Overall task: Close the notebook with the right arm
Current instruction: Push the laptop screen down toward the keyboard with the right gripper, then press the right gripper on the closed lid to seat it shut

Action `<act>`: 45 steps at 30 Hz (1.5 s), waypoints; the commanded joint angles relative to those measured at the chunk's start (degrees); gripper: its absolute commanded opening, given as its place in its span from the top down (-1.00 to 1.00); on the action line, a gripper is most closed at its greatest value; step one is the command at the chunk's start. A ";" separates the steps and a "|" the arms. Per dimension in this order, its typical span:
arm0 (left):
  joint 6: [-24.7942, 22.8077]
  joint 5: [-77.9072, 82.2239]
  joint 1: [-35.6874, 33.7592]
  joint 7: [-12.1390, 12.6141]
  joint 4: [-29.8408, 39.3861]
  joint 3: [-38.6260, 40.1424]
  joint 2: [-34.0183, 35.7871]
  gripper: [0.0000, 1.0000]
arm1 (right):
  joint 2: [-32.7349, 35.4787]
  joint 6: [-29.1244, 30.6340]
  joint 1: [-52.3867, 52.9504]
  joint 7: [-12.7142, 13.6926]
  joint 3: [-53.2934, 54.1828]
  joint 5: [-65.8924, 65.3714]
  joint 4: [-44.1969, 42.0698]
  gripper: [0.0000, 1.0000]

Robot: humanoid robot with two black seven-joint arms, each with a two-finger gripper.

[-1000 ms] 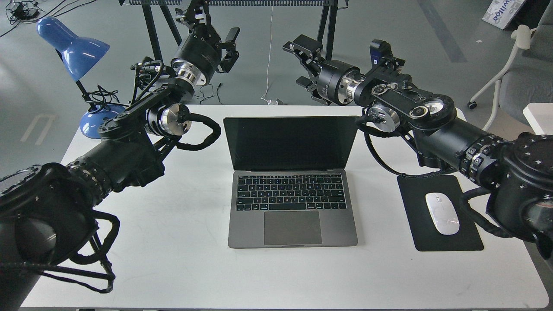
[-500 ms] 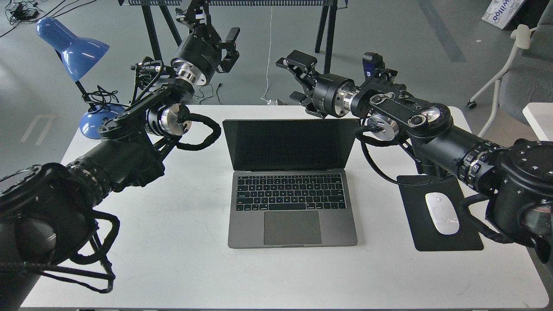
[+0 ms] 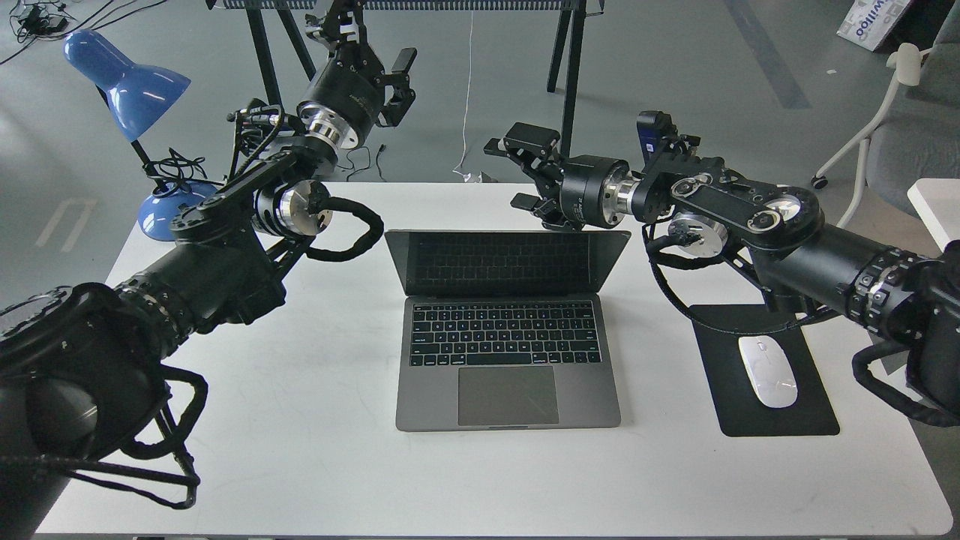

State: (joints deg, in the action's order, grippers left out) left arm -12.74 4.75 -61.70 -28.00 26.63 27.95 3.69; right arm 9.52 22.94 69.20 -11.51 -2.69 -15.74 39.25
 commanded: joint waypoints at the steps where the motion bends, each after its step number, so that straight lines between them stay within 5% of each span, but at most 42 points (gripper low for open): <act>1: 0.00 0.00 0.00 0.00 0.00 0.00 0.00 -1.00 | 2.69 0.09 -0.82 -0.01 -0.04 0.00 6.27 -1.00; 15: 0.00 0.00 0.00 0.00 0.00 0.00 0.09 -1.00 | 7.71 0.09 -5.13 -0.01 -3.99 -0.08 17.70 -1.00; 45: -0.09 0.00 0.00 0.00 0.00 0.00 0.09 -1.00 | 5.69 -4.83 -10.75 1.05 -13.31 -4.39 14.46 -1.00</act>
State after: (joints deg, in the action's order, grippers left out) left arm -12.77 4.75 -61.70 -28.00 26.63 27.95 3.78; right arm 15.75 18.68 58.65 -10.47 -15.16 -18.96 54.86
